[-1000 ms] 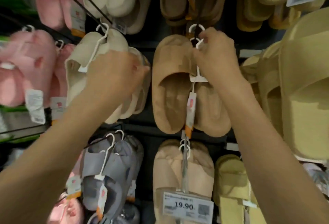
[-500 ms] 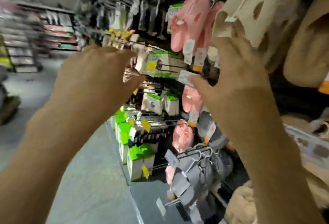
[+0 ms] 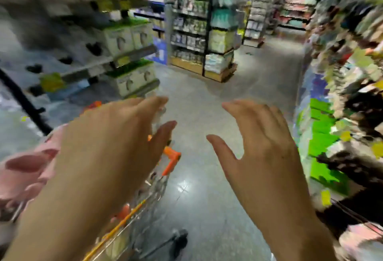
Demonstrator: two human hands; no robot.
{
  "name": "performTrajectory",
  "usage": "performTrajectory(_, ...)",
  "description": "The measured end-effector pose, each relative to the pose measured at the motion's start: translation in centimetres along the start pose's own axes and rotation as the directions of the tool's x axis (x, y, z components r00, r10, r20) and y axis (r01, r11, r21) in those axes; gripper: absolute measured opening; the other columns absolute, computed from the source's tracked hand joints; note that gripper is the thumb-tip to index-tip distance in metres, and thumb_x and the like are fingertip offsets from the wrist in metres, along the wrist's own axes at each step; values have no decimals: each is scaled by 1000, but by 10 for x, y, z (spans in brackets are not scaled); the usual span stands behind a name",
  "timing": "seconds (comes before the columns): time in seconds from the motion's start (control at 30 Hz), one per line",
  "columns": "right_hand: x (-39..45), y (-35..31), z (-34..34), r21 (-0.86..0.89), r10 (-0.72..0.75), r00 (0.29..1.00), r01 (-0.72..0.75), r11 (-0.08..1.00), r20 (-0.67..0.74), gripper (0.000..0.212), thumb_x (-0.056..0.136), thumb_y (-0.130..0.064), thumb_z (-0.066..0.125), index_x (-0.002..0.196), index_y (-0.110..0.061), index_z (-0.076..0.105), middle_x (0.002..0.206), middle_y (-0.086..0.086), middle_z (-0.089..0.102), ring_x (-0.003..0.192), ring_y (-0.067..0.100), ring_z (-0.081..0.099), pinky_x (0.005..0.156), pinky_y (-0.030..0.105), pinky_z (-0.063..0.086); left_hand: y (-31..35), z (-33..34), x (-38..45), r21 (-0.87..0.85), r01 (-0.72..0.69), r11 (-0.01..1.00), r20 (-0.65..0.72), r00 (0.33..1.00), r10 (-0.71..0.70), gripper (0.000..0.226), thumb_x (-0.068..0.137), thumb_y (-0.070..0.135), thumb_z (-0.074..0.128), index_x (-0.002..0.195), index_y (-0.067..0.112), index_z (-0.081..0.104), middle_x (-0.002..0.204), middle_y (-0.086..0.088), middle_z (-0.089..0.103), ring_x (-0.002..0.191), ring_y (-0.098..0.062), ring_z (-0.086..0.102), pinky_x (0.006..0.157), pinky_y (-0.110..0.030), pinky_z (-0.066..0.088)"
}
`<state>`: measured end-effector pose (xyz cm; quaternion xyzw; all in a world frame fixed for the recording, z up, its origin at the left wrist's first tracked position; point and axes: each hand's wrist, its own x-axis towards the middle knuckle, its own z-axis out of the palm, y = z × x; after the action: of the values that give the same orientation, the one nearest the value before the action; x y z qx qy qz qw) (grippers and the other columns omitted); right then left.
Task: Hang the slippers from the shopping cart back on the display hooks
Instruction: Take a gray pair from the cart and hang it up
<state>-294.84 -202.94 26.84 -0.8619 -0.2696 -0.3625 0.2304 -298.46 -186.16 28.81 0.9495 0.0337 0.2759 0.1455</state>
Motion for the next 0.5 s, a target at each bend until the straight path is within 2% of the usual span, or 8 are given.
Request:
performTrajectory(0.07,-4,-25,15,125,-91,995,86,988,40,40,77,-30,60,111,-8,60,106,11,63,98,27,50,83,33,37,-14,-23,-33,70,102,992,-63,993,-98,40,78,36,47,97,8,70,79,-14,70,64,-34,66,62,-42,54)
performTrajectory(0.17,-11,-60,30,307,-274,958,236,922,86,38,78,-31,59,109,-8,61,105,11,64,98,28,53,82,36,44,-23,-53,-84,258,343,903,-156,937,-311,31,81,40,51,95,20,70,79,-10,72,62,-35,67,54,-48,55)
performTrajectory(0.23,-16,-80,36,425,-380,920,306,852,98,37,77,-27,68,107,-6,63,104,12,65,96,31,57,81,40,51,-25,-70,-116,382,519,765,-194,854,-483,28,83,44,52,103,34,67,88,-3,73,71,-35,68,59,-42,54)
performTrajectory(0.3,-22,-98,42,501,-460,884,360,787,87,36,76,-24,68,106,-5,64,102,13,66,94,32,60,80,41,51,-26,-81,-140,401,664,631,-258,743,-617,29,83,47,54,110,40,62,99,-1,72,87,-34,66,68,-39,52)
performTrajectory(0.4,-31,-122,52,568,-531,845,404,717,68,34,74,-22,69,103,-4,64,100,14,66,93,35,60,80,42,51,-36,-91,-172,425,762,488,-332,633,-699,28,86,49,50,108,37,61,100,-1,70,93,-34,64,72,-38,52)
performTrajectory(0.5,-41,-145,62,623,-586,802,403,670,112,39,72,-19,78,105,-4,64,100,16,66,99,37,59,85,46,51,-48,-97,-199,422,804,420,-403,581,-707,24,87,44,51,101,31,66,90,-10,71,84,-41,65,67,-41,53)
